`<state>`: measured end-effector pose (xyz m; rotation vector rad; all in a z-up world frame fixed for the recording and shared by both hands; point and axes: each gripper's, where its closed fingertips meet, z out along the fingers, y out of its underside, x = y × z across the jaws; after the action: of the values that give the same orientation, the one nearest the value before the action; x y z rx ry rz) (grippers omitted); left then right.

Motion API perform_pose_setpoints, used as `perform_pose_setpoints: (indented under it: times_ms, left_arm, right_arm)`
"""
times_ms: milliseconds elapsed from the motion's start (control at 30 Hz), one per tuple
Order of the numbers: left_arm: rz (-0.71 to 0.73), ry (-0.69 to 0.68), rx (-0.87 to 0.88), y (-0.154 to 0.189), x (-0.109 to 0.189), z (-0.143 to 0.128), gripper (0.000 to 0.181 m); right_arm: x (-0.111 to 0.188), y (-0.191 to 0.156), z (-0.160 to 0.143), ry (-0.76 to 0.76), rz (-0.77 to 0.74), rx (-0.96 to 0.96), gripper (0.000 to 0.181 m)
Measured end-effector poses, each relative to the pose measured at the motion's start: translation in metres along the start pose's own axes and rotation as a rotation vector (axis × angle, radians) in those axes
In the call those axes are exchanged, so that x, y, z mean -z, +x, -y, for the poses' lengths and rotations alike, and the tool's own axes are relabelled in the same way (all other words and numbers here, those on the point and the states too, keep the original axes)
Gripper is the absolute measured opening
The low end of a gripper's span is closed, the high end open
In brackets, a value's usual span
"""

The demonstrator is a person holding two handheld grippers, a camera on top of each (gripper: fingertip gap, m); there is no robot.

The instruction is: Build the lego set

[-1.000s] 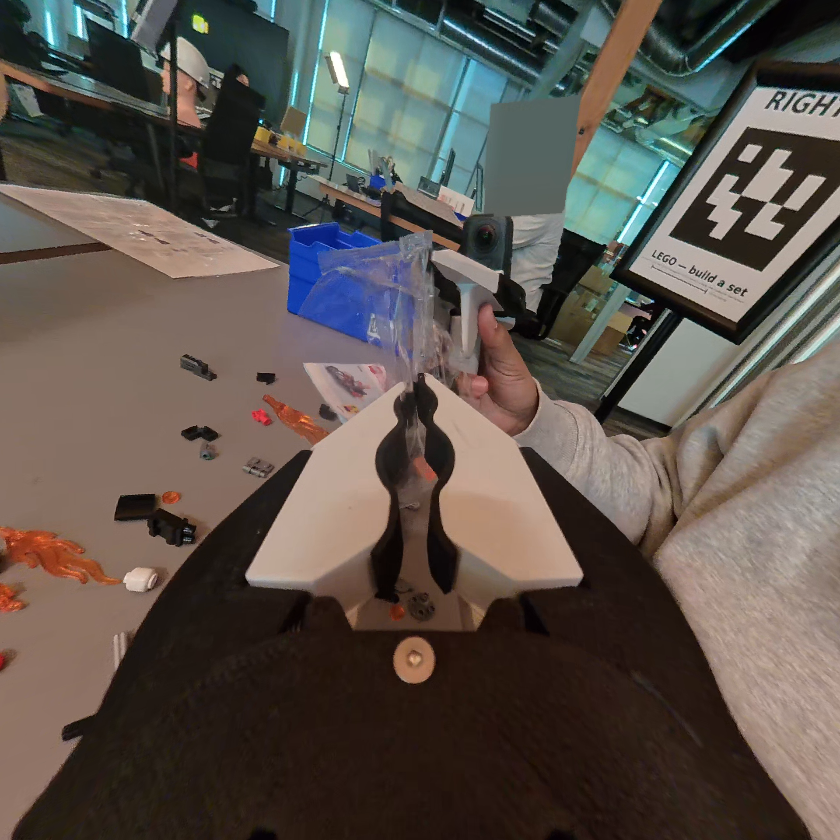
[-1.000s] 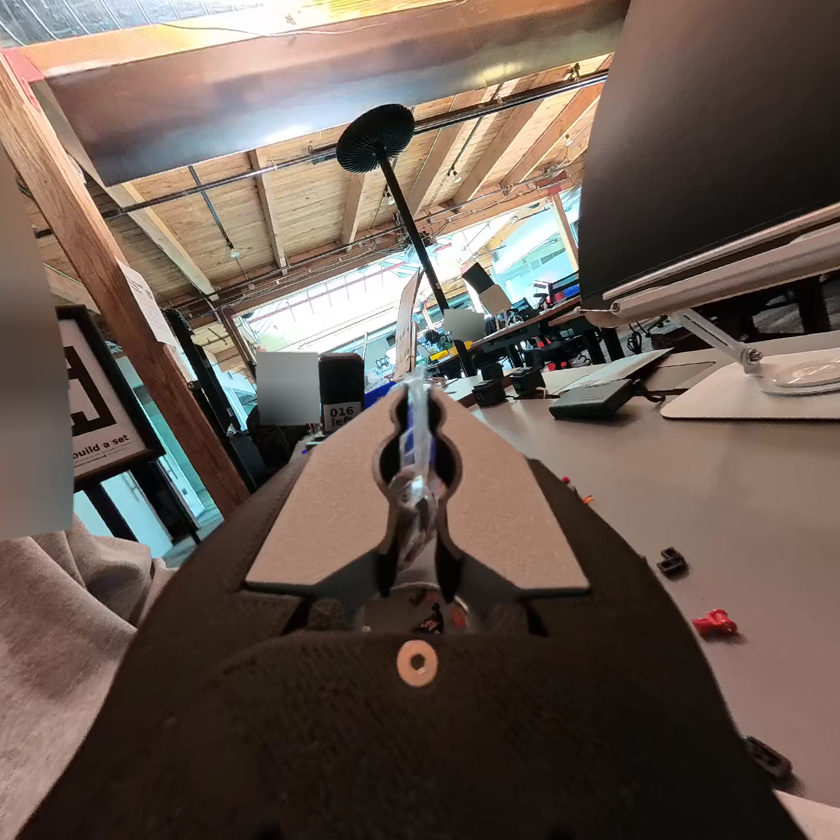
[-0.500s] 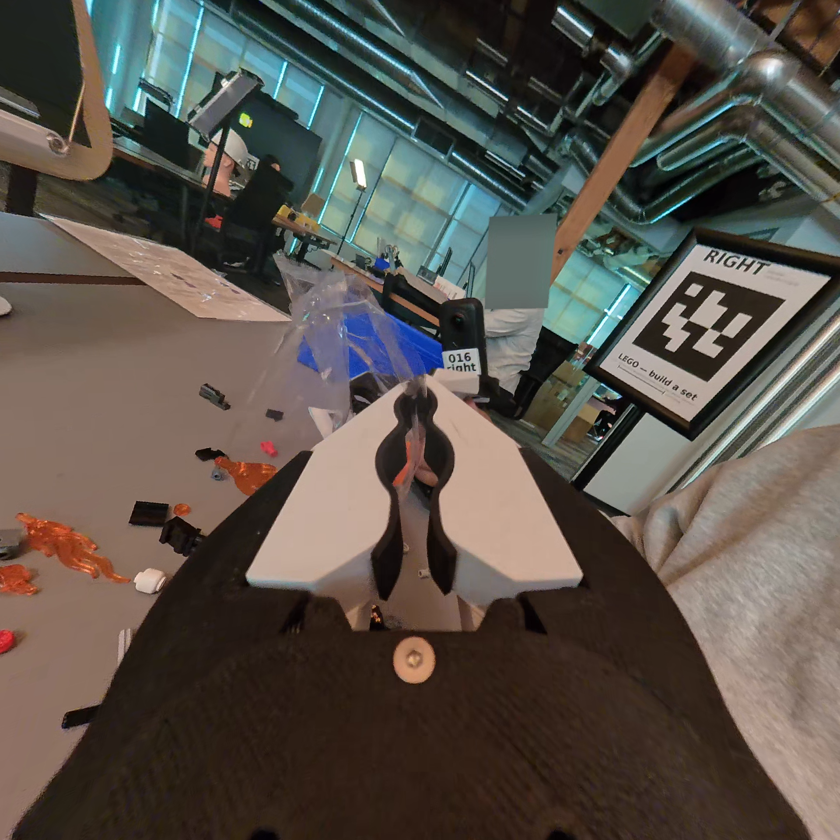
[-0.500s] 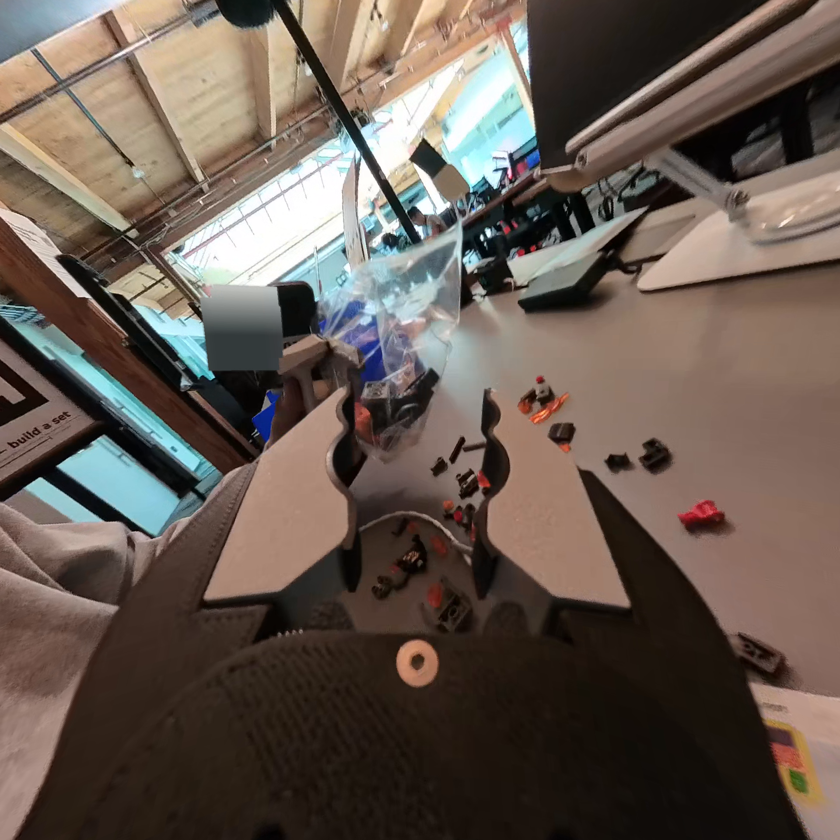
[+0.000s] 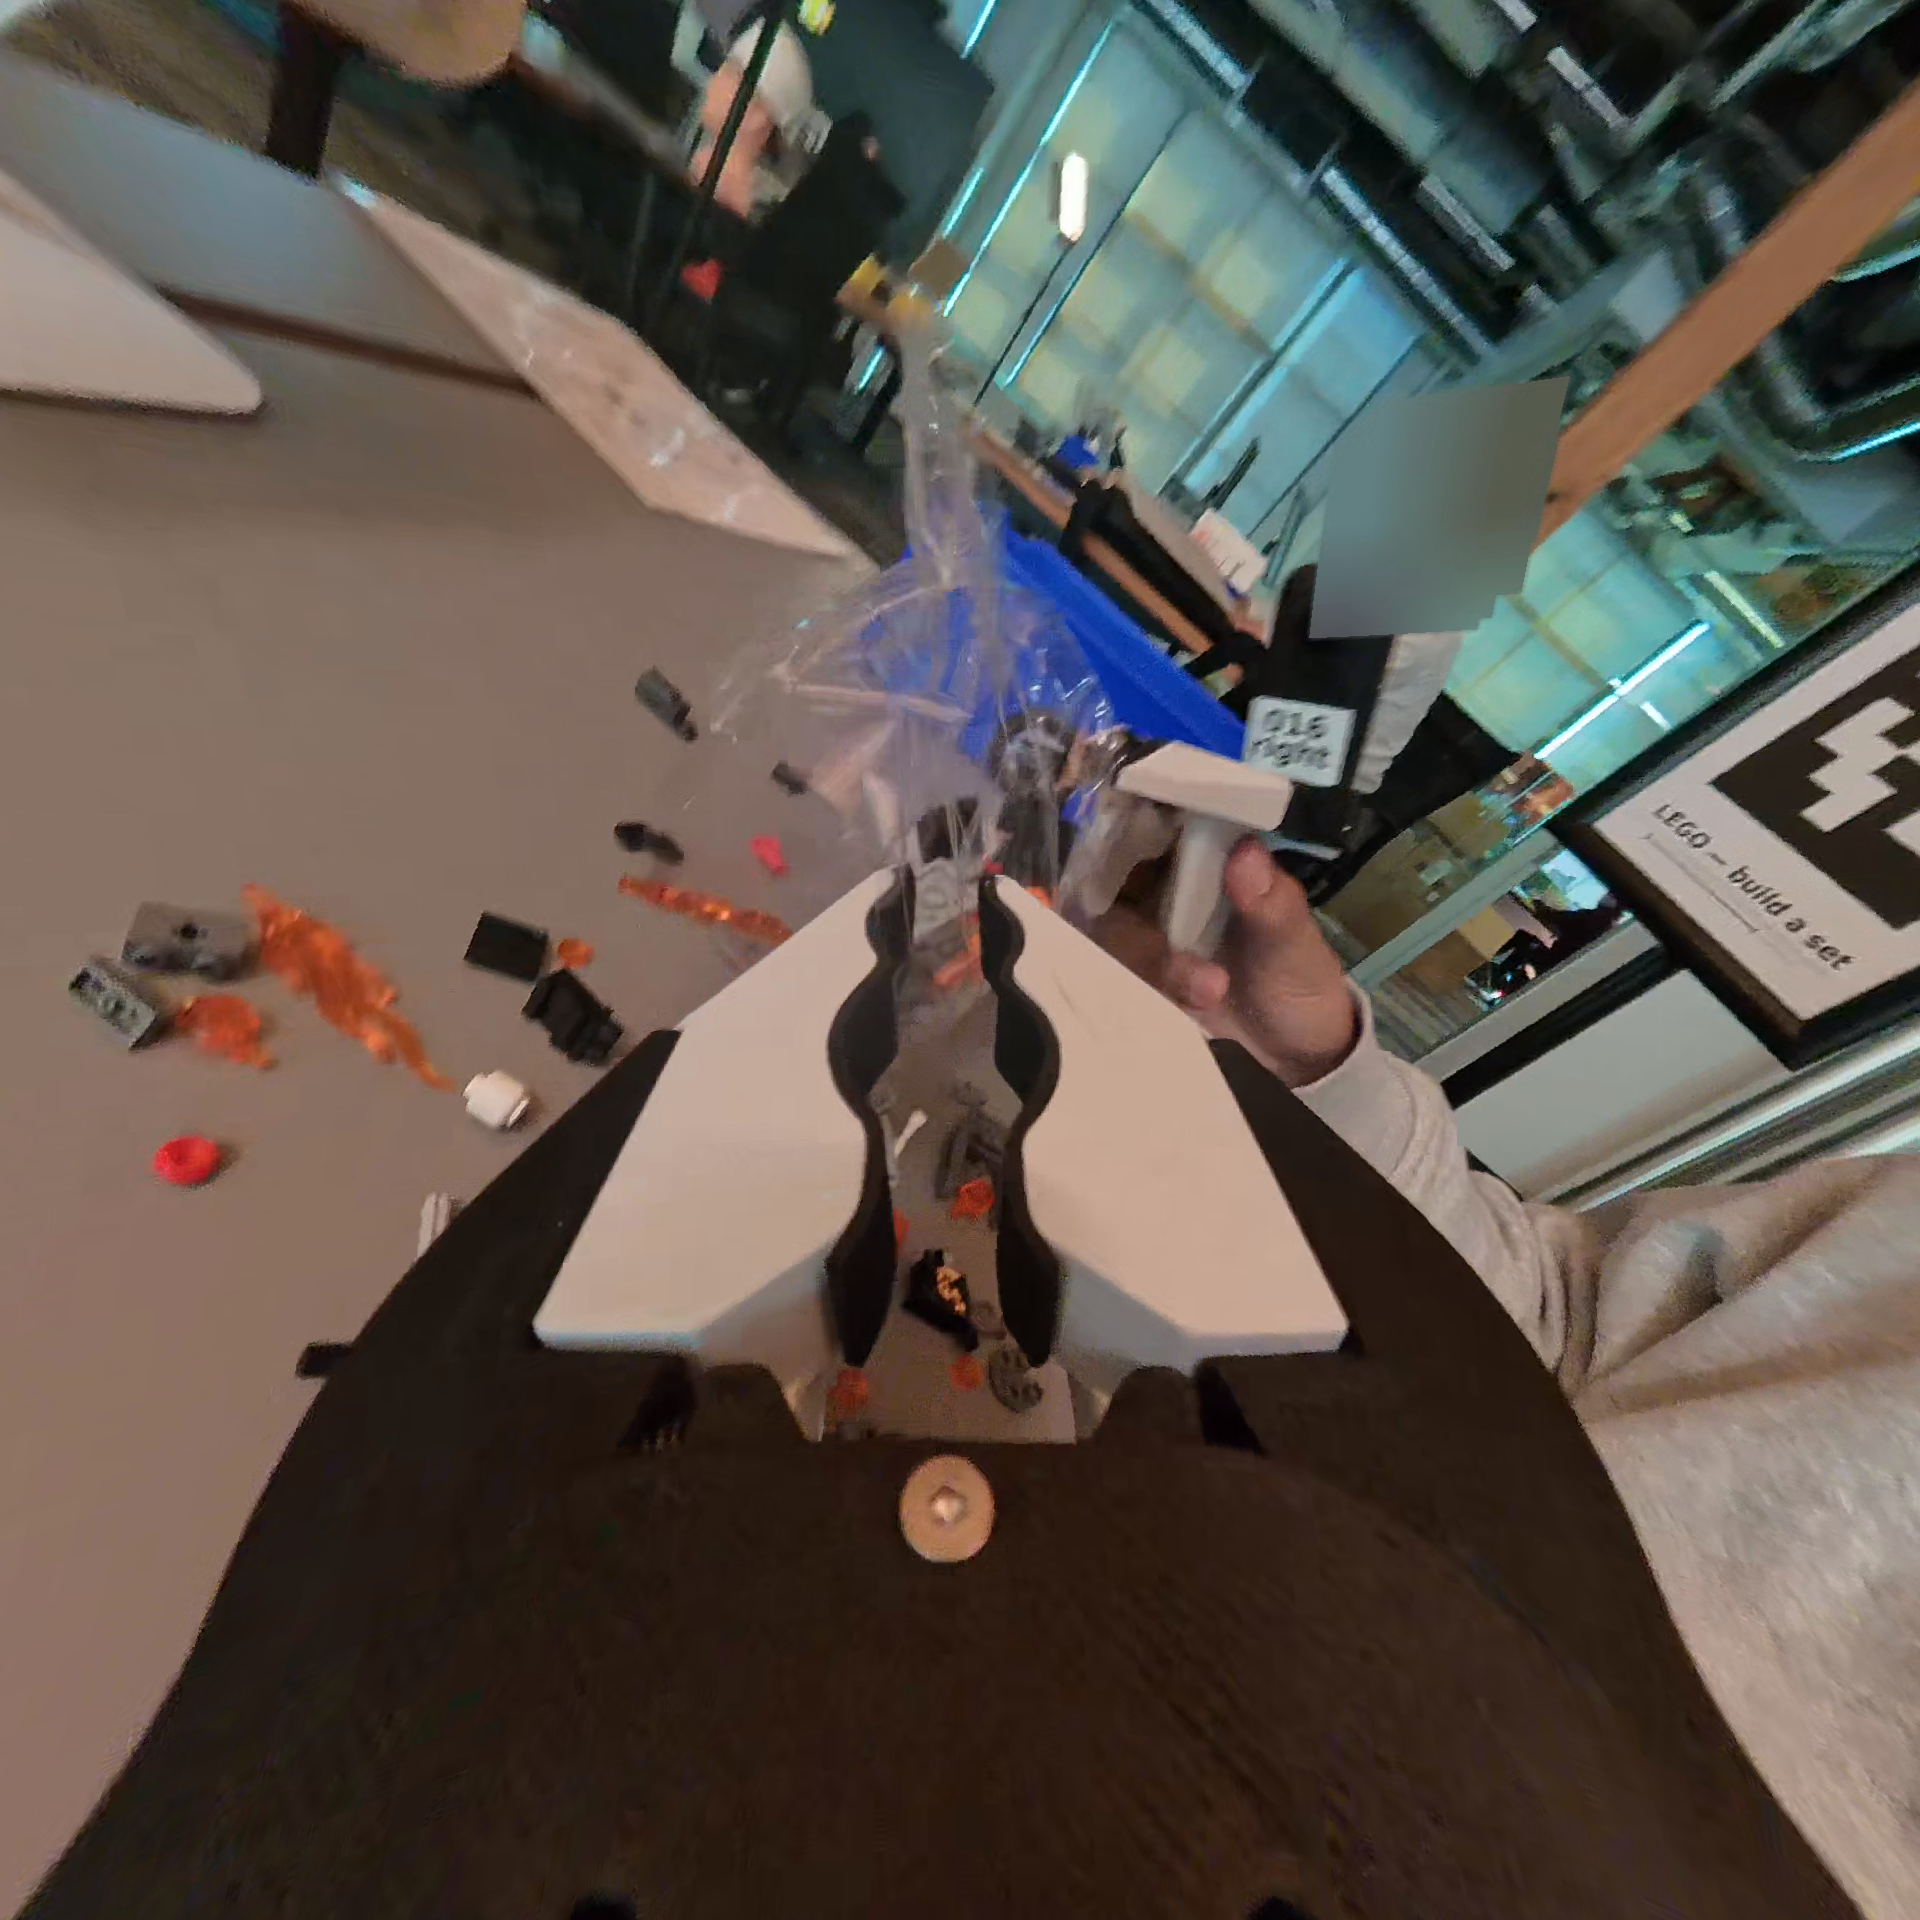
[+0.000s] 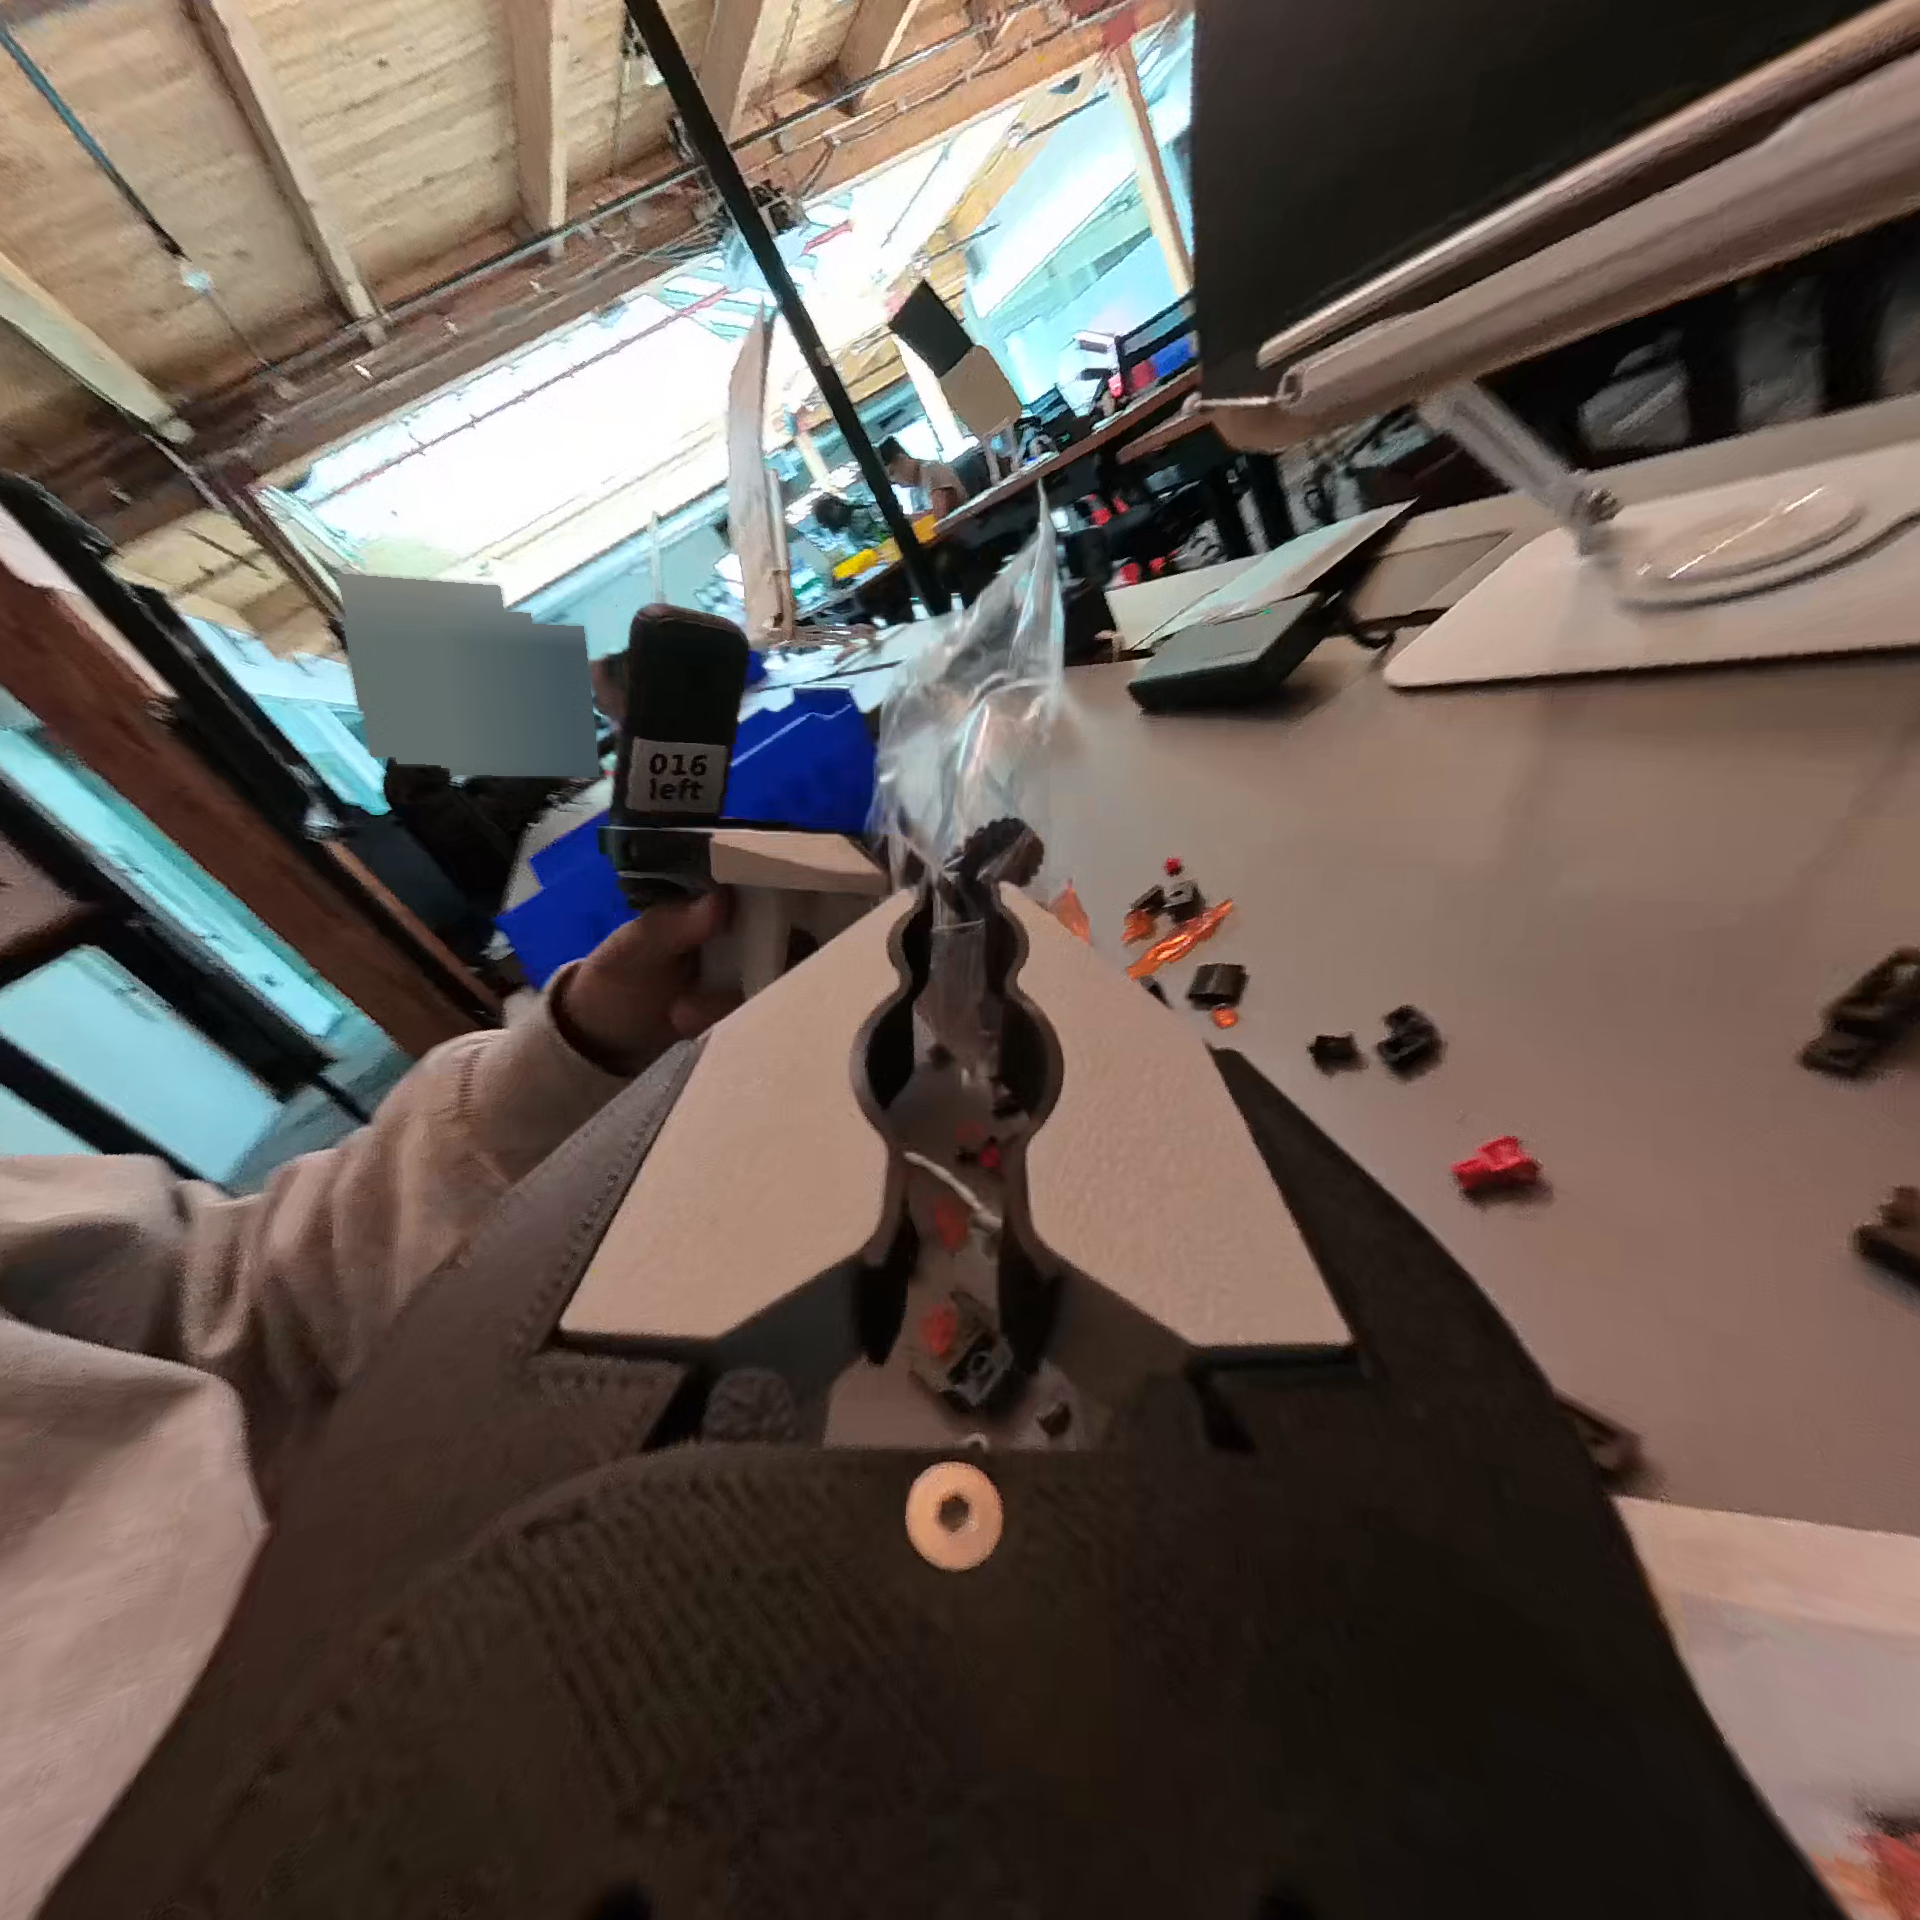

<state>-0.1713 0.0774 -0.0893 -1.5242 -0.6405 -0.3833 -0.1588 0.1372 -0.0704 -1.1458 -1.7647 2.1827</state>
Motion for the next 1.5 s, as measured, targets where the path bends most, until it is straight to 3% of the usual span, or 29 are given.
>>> perform_pose_setpoints:
  times_ms: [200, 433, 833, 1500]
  left_arm:
    - [0.115, -0.06, 0.088, -0.027, 0.0, -0.012, 0.037]
    - [0.166, -0.005, 0.095, -0.037, 0.007, -0.002, 0.06]
    - [0.206, -0.033, -0.036, -0.032, 0.003, -0.003, 0.061]
    - [0.2, -0.022, -0.039, -0.031, 0.004, -0.001, 0.061]
  right_arm:
    - [0.001, 0.008, -0.002, -0.049, -0.139, 0.201, 0.007]
    - [0.001, 0.006, -0.002, -0.069, -0.211, 0.367, 0.007]
    - [0.005, -0.003, 0.012, -0.001, -0.239, 0.475, 0.007]
    - [0.012, -0.009, 0.021, 0.047, -0.248, 0.542, 0.007]
